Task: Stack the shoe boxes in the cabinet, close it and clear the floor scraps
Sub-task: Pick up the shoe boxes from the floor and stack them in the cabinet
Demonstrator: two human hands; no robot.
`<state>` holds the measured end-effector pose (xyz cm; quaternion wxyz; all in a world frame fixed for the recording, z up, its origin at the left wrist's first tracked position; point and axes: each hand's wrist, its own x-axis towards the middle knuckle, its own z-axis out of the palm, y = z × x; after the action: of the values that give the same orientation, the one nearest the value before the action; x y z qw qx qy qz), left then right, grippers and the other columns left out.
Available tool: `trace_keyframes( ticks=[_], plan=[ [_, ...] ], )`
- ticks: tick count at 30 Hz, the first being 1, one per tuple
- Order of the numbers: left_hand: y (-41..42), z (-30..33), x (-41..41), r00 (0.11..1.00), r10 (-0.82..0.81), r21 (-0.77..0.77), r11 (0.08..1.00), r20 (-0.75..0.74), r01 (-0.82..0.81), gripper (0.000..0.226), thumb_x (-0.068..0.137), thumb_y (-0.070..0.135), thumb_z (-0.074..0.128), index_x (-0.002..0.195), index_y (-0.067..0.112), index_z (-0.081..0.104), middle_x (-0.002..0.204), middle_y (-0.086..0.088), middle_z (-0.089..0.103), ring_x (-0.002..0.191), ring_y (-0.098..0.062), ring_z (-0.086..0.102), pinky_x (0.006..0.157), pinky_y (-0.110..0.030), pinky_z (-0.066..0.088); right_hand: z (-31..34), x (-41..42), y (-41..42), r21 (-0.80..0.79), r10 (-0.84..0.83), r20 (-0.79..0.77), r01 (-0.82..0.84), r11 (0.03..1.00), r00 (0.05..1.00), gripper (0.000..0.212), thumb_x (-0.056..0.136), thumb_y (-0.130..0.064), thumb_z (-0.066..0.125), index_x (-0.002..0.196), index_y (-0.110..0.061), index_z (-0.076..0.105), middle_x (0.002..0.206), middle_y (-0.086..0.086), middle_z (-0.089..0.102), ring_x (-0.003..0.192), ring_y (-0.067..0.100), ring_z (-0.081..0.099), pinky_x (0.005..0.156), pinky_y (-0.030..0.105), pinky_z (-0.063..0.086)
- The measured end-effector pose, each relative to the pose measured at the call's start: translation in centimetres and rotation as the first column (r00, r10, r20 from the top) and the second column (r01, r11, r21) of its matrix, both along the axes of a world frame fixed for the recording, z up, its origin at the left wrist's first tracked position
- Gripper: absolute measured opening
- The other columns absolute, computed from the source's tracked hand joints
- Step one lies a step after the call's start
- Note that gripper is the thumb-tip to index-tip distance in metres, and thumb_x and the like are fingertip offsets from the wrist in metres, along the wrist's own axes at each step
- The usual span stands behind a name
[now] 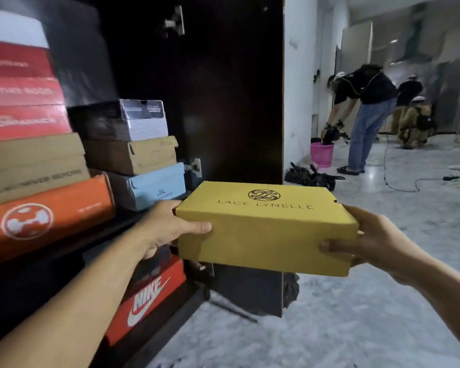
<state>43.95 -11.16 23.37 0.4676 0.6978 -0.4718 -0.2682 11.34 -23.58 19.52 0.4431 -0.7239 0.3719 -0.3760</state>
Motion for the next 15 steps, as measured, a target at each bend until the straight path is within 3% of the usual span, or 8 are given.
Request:
trace_keyframes(
  ticks=[2, 4, 6, 8, 11, 15],
  plan=[
    [1.3, 2.0, 1.7, 0.997, 0.070, -0.027, 0.997, 0.026, -0.070, 0.049, 0.064, 0.019, 0.088, 0.108, 0.020, 0.068, 0.104, 0.001, 0.072, 0.095, -0.014, 0.063, 0.063, -0.025, 0.043, 2.2, 2.5, 0.2, -0.049, 0.063, 0.016, -0.062, 0.997, 0.998, 0.057, 0.067, -0.014, 0.084, 0.108, -0.043, 0.057, 0.102, -0.002, 0.070, 0.089, 0.017, 0.069, 0.061, 0.043, 0.061],
    [2.7, 3.7, 3.2, 0.988, 0.144, -0.083, 0.987, 0.050, -0.139, 0.060, 0.058, 0.021, 0.091, 0.112, 0.020, 0.066, 0.108, 0.000, 0.071, 0.101, -0.019, 0.064, 0.072, -0.030, 0.049, 4.3, 4.7, 0.4, -0.086, 0.106, 0.033, -0.102, 0.991, 0.994, 0.051, 0.069, -0.020, 0.082, 0.108, -0.043, 0.058, 0.104, -0.003, 0.069, 0.093, 0.017, 0.068, 0.064, 0.044, 0.061],
    [3.9, 5.3, 4.1, 0.971, 0.223, -0.155, 0.966, 0.088, -0.208, 0.094, 0.042, 0.032, 0.094, 0.128, 0.022, 0.058, 0.121, -0.002, 0.065, 0.111, -0.022, 0.060, 0.088, -0.038, 0.051, 6.3, 6.7, 0.4, -0.143, 0.118, 0.010, -0.115, 0.983, 0.993, 0.066, 0.065, -0.031, 0.082, 0.126, -0.034, 0.055, 0.109, -0.002, 0.068, 0.099, 0.019, 0.067, 0.071, 0.045, 0.061],
    [5.2, 7.0, 4.6, 0.941, 0.309, -0.222, 0.936, 0.140, -0.274, 0.111, 0.045, 0.030, 0.095, 0.143, 0.029, 0.042, 0.136, -0.003, 0.052, 0.122, -0.024, 0.051, 0.102, -0.045, 0.045, 8.2, 8.7, 0.7, -0.215, 0.078, -0.005, -0.078, 0.974, 0.997, 0.089, 0.066, -0.034, 0.082, 0.144, -0.028, 0.039, 0.117, -0.002, 0.060, 0.103, 0.020, 0.062, 0.076, 0.040, 0.059],
    [6.8, 9.5, 5.3, 0.916, 0.353, -0.350, 0.896, 0.191, -0.272, 0.095, 0.066, 0.012, 0.087, 0.146, 0.027, 0.038, 0.146, -0.005, 0.041, 0.132, -0.021, 0.040, 0.108, -0.031, 0.033, 10.9, 11.4, 1.7, -0.366, 0.060, 0.013, -0.051, 0.929, 0.998, 0.084, 0.075, -0.029, 0.079, 0.146, -0.031, 0.035, 0.120, -0.003, 0.051, 0.101, 0.018, 0.056, 0.072, 0.030, 0.052],
    [8.8, 13.2, 5.8, 0.868, 0.441, -0.438, 0.843, 0.229, -0.313, 0.073, 0.073, 0.007, 0.082, 0.138, 0.022, 0.049, 0.146, -0.004, 0.039, 0.123, -0.012, 0.038, 0.095, -0.021, 0.030, 14.2, 14.2, 2.5, -0.472, 0.088, 0.086, -0.037, 0.881, 0.992, 0.061, 0.078, -0.027, 0.077, 0.132, -0.033, 0.050, 0.116, -0.001, 0.053, 0.103, 0.024, 0.057, 0.077, 0.038, 0.055]
  ],
)
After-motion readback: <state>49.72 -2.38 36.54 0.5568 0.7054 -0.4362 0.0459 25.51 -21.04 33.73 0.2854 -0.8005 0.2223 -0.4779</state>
